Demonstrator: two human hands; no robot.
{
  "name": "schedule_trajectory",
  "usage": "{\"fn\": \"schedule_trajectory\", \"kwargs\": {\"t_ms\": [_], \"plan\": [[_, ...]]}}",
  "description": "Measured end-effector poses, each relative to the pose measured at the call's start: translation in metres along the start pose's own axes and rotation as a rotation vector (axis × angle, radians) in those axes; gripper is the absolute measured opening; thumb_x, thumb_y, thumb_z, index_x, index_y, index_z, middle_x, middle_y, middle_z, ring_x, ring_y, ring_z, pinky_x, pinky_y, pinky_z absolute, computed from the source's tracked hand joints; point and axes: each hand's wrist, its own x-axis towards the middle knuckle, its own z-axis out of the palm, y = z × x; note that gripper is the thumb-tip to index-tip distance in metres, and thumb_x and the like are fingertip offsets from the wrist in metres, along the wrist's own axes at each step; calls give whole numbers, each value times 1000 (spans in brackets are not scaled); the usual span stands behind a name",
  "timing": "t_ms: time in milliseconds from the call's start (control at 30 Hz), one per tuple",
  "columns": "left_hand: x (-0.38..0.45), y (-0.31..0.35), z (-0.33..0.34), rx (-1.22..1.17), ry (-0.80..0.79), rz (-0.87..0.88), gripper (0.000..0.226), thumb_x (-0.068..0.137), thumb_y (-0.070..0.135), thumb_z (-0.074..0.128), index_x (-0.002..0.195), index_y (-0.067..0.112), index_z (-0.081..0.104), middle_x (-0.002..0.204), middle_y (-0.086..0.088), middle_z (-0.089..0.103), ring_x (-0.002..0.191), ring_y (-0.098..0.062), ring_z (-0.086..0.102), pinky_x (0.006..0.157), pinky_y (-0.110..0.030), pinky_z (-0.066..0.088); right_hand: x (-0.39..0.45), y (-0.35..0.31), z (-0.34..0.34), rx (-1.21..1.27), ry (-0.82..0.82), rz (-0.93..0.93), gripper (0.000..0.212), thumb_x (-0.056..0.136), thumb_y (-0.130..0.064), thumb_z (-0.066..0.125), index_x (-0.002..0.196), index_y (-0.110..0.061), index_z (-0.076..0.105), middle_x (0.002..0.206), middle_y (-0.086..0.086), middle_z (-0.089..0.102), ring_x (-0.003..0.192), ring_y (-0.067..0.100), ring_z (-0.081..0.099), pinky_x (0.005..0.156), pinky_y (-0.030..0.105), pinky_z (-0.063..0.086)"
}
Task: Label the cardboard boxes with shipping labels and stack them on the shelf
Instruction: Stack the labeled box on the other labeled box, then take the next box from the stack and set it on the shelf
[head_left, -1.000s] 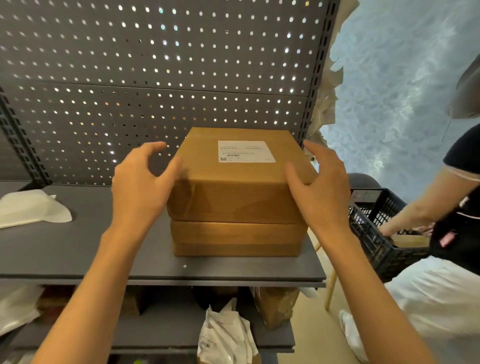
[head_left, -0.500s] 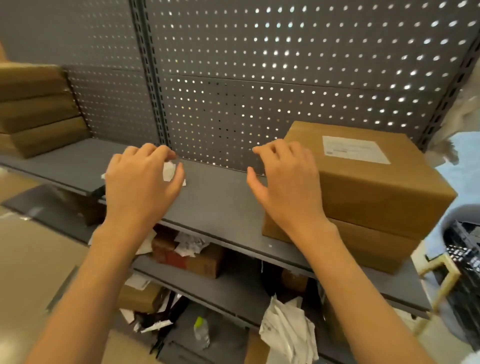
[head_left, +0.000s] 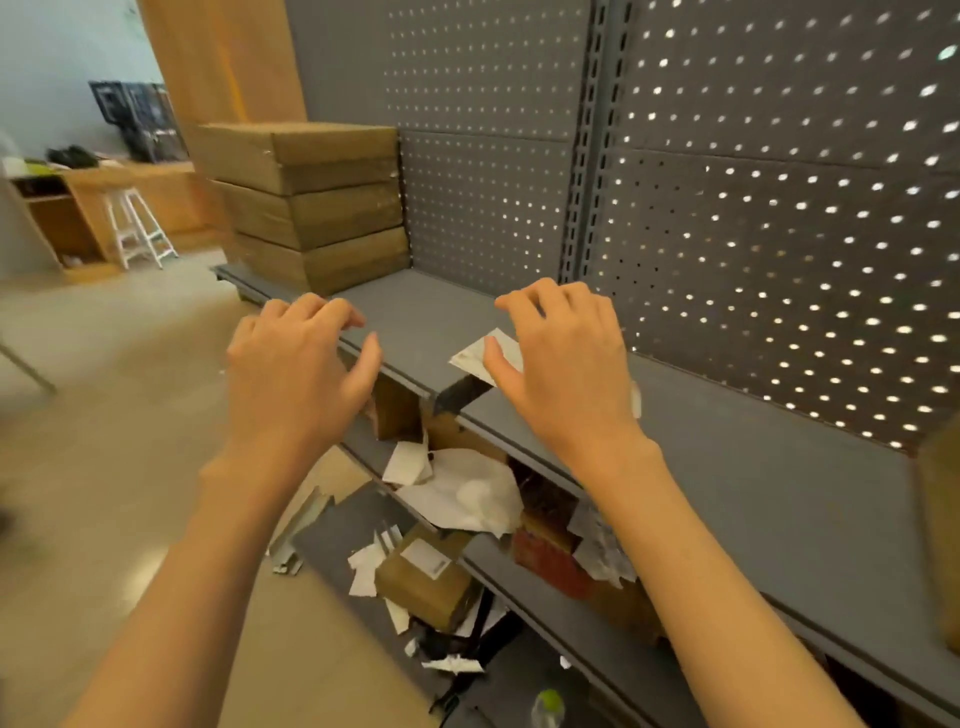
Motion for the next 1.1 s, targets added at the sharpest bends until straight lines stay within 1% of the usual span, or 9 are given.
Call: {"fn": "schedule_trajectory", "kwargs": {"t_ms": [67, 200, 333, 433, 633, 733, 833, 933, 1100], "plan": [[13, -38, 9, 17, -2, -23, 22, 87, 30, 60, 92, 9, 67, 89, -13, 67, 81, -36, 59, 67, -39, 45, 25, -27, 29, 32, -9, -17, 28, 81, -31, 53, 93, -10, 67, 87, 8, 64, 81, 30, 59, 72, 39, 46], [41, -110, 26, 71, 6, -66, 30, 84, 36, 49, 92, 14, 67, 88, -9, 66, 81, -35, 58, 67, -37, 44, 75, -76, 78, 91, 5, -54, 29, 82, -32, 52, 95, -10, 67, 87, 7, 63, 82, 29, 58, 71, 38, 45], [64, -165, 37, 95, 5, -103, 24, 86, 33, 54, 92, 14, 67, 89, -9, 66, 82, -33, 58, 68, -38, 44, 117, -116, 116, 147, 23, -81, 27, 81, -31, 54, 93, -10, 67, 84, 8, 63, 79, 28, 58, 70, 37, 45], [79, -195, 48, 103, 14, -130, 17, 87, 29, 60, 92, 14, 67, 90, -9, 67, 82, -32, 58, 67, -37, 43, 142, -137, 141, 172, 10, -99, 28, 82, -31, 53, 95, -10, 66, 85, 8, 63, 81, 29, 58, 72, 38, 46], [112, -250, 82, 107, 22, -149, 21, 87, 32, 57, 92, 15, 67, 90, -8, 66, 83, -31, 59, 68, -36, 43, 187, -170, 199, 187, 2, -131, 27, 84, -31, 51, 94, -11, 66, 86, 7, 63, 82, 28, 58, 73, 38, 44], [132, -278, 100, 106, 18, -138, 29, 87, 38, 51, 95, 15, 66, 92, -8, 66, 86, -31, 59, 72, -40, 47, 213, -186, 228, 217, 35, -135, 27, 83, -31, 52, 94, -10, 66, 86, 7, 63, 82, 28, 58, 72, 38, 44], [157, -306, 119, 87, 31, -151, 26, 88, 36, 53, 96, 15, 66, 94, -8, 67, 90, -32, 59, 75, -42, 48, 242, -204, 255, 240, 81, -132, 26, 81, -31, 54, 92, -11, 67, 85, 7, 64, 81, 28, 58, 71, 36, 43], [187, -335, 137, 113, 57, -138, 26, 87, 37, 52, 95, 16, 66, 93, -7, 67, 88, -31, 59, 74, -42, 49, 275, -221, 280, 255, 125, -141, 25, 81, -31, 55, 92, -11, 67, 85, 7, 64, 81, 29, 59, 72, 36, 43], [228, -376, 163, 122, 100, -125, 25, 88, 35, 55, 96, 15, 67, 94, -7, 67, 89, -28, 59, 76, -41, 46, 319, -244, 317, 284, 173, -142, 24, 82, -29, 58, 95, -11, 67, 88, 7, 65, 84, 29, 59, 74, 37, 43]]}}
